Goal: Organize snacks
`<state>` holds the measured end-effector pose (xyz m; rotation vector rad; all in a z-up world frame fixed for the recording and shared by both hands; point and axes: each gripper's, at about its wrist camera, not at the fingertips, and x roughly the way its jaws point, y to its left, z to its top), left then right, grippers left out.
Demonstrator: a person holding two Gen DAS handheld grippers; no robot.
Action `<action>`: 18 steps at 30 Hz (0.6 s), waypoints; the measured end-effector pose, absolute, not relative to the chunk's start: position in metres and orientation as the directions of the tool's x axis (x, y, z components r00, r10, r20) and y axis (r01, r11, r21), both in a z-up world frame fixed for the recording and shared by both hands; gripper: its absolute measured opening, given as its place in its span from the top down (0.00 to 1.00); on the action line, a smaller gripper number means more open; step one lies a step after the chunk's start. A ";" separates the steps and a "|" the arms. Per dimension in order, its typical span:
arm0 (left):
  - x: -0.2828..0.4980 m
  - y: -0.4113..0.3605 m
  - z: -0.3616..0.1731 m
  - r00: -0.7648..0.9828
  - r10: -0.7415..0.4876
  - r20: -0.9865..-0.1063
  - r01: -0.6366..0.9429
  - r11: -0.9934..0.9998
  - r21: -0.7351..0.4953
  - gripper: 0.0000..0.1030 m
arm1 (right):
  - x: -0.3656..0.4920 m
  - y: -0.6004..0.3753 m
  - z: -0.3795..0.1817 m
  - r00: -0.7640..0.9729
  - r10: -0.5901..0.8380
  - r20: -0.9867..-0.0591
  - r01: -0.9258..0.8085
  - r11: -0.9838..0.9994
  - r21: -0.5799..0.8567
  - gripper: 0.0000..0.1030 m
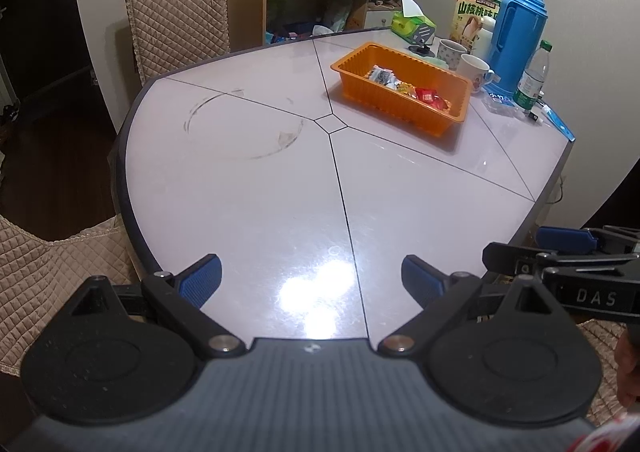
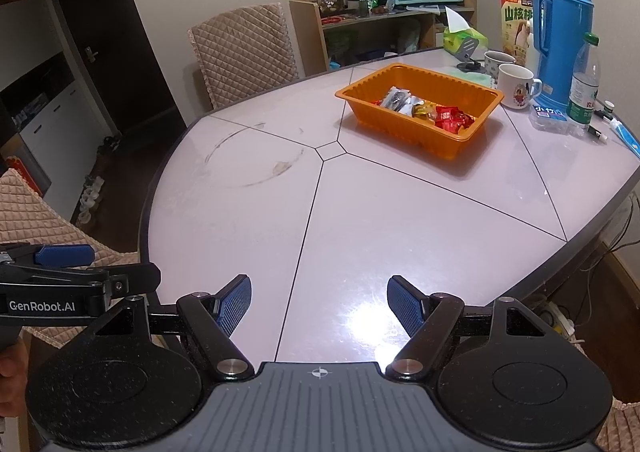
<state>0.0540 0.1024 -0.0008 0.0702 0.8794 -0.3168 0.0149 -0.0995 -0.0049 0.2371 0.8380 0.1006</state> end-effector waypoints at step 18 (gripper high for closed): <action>0.055 0.098 0.001 0.596 -0.247 -0.764 0.308 0.949 -0.067 0.07 | 0.016 -0.103 -0.004 0.668 0.180 -0.722 0.008 0.969 0.249 0.27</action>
